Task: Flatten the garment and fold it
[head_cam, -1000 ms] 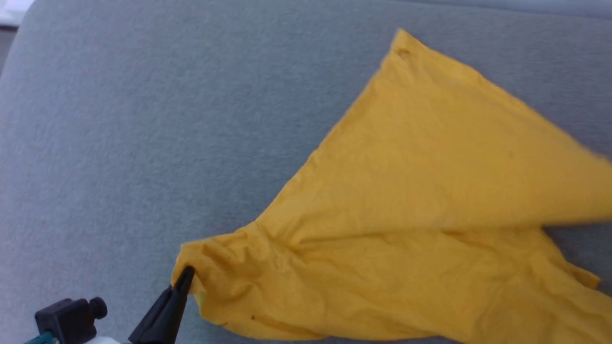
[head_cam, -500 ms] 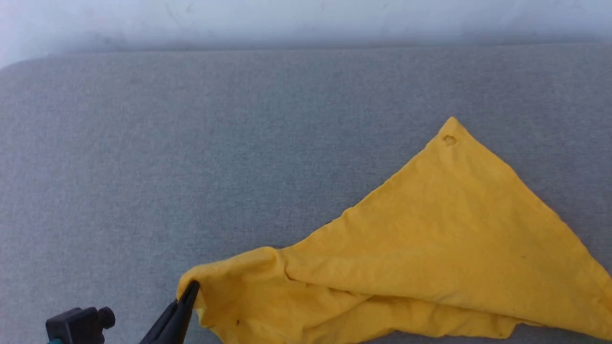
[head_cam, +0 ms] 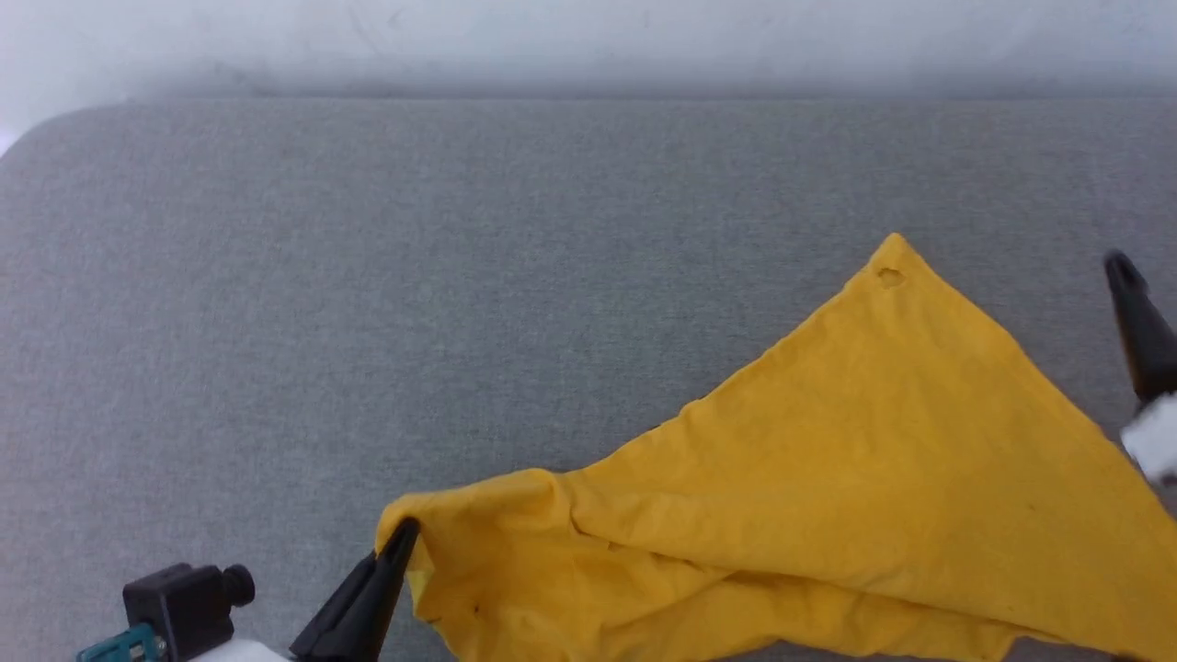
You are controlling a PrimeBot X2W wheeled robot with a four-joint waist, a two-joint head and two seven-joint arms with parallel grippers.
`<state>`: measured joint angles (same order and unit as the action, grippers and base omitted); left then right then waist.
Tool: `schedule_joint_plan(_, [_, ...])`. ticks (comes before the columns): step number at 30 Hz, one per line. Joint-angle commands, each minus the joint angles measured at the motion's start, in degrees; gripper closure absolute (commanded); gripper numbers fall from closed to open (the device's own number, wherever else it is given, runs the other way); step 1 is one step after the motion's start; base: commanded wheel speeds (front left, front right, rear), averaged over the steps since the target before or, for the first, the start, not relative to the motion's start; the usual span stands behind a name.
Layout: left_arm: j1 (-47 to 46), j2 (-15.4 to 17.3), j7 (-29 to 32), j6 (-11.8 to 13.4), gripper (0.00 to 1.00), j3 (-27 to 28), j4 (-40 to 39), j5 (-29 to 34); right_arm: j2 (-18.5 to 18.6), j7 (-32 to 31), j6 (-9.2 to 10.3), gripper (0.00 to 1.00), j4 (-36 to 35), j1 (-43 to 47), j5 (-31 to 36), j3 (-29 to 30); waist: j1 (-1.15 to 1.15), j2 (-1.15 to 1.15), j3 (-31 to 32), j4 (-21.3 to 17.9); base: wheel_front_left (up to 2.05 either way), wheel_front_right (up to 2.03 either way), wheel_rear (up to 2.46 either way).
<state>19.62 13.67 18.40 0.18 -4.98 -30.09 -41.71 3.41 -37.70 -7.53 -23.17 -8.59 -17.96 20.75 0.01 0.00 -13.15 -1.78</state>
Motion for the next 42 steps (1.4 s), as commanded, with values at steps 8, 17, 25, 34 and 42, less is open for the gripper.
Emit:
schedule_joint_plan(8, [-5.0,-0.3,-0.1,-1.7,1.0,-1.8,0.5,0.7,3.4,-7.9,0.04,0.0,13.3,-14.5,6.4,-8.7,-0.01,0.0,-7.9,6.5,0.0,0.0,0.0])
schedule_joint_plan(17, [-8.5,-1.1,-0.9,-3.0,1.0,-3.6,2.5,0.4,8.4,-11.1,0.04,0.0,23.4,-20.2,10.9,-9.6,-0.01,0.0,-13.3,10.5,0.0,0.0,0.0])
schedule_joint_plan(25, [-10.2,-1.2,-1.7,-3.9,1.0,-4.3,4.1,0.3,9.4,-11.8,0.04,0.0,26.7,-21.3,12.7,-8.2,-0.01,0.0,-15.9,11.8,0.0,0.0,0.0])
schedule_joint_plan(34, [-10.6,-0.9,-2.1,-3.8,1.0,-3.7,4.7,0.0,8.8,-17.9,0.04,1.0,25.7,-20.2,11.0,-8.6,-0.01,0.0,-15.2,11.1,0.0,0.0,0.0])
schedule_joint_plan(42, [-14.1,-1.7,-6.0,-1.2,1.0,-0.2,6.0,2.5,6.1,-12.2,0.04,1.0,23.0,-20.9,8.7,-7.4,-0.01,0.0,-10.2,8.9,0.0,0.0,0.0])
